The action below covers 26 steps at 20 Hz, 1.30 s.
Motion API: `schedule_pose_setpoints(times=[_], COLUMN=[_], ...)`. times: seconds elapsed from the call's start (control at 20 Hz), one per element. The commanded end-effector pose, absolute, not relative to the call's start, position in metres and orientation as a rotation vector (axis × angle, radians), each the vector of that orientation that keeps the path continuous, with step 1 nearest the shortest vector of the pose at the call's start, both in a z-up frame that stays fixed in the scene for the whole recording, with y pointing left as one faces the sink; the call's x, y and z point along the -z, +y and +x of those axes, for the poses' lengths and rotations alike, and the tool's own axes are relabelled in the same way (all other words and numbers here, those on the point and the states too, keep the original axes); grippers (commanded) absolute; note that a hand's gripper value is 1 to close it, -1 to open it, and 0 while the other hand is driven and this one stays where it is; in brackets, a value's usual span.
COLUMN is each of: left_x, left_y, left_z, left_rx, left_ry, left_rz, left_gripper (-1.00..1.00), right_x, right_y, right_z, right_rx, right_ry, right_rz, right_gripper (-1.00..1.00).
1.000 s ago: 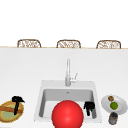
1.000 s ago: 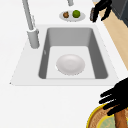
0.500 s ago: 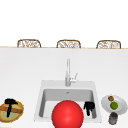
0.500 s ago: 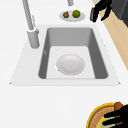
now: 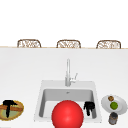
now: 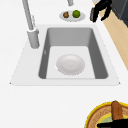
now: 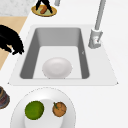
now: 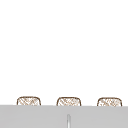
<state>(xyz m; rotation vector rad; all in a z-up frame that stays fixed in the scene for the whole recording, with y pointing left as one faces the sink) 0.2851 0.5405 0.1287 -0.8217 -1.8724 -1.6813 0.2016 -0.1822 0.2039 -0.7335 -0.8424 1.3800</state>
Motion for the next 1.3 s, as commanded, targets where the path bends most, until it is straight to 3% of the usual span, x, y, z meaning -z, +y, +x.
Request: schedule_pose_setpoints(times=[0.0,0.6,1.25], left_x=[-0.109,-0.128,-0.208], left_y=[0.56,0.562,0.532], left_z=[0.291,0.296,0.307], left_rx=[1.636,1.779,1.819], left_ry=[-1.958,-2.133,-2.06], left_rz=[-0.769,-0.74,-0.71], left_gripper=[1.0,1.0,1.0], right_x=[-0.204,-0.204,-0.204], right_y=[-0.182,-0.182,-0.182], right_z=[0.202,0.202,0.202], right_rx=[-1.38,-1.38,-1.38], right_ry=[-0.842,-0.842,-0.842], right_rz=[-0.734,-0.734,-0.734], right_gripper=[0.0,0.0,0.0])
